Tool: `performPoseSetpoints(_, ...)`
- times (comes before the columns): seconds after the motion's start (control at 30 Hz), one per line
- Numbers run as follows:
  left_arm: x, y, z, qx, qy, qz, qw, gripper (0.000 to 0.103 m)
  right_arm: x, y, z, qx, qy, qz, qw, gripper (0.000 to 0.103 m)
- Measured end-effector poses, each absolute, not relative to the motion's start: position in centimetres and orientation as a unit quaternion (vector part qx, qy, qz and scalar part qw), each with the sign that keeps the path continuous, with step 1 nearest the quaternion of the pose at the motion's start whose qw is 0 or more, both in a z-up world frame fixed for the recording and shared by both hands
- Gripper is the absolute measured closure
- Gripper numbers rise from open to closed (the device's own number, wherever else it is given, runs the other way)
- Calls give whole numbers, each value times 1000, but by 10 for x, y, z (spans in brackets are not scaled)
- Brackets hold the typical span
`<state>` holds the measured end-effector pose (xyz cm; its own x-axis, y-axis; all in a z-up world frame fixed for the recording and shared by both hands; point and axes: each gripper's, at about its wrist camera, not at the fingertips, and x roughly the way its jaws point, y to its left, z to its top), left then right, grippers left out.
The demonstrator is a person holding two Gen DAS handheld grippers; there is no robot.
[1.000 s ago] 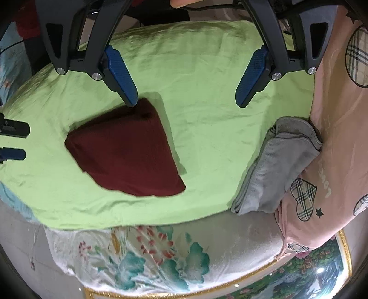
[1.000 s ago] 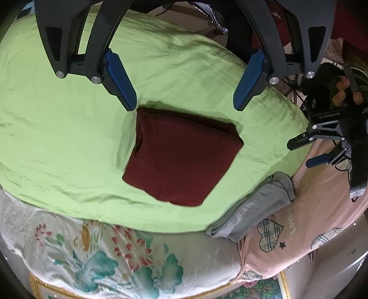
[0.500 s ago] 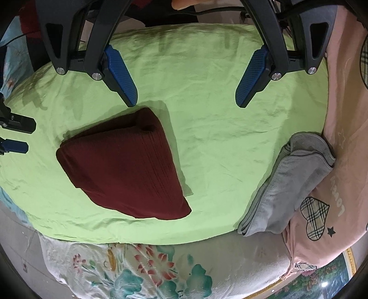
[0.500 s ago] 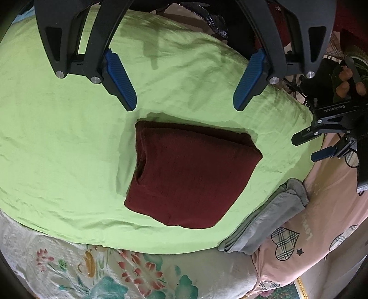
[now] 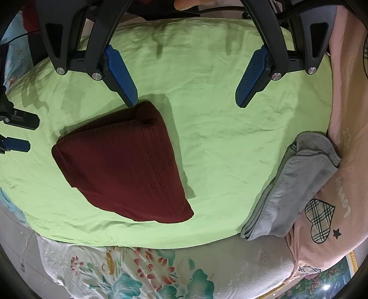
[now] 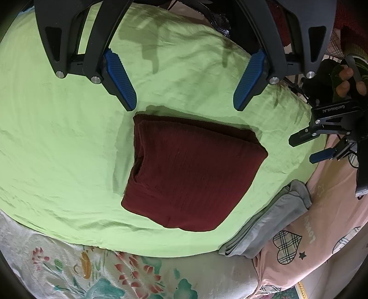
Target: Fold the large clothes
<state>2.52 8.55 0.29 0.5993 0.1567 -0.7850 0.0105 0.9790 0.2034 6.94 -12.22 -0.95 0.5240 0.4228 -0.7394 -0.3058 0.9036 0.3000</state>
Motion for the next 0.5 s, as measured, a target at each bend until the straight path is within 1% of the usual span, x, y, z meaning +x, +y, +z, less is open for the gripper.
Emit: performPoseSetpoints(0.5, 32, 84, 11, 84, 438, 44, 894, 16, 83, -118, -3, 60, 437, 212, 872, 17)
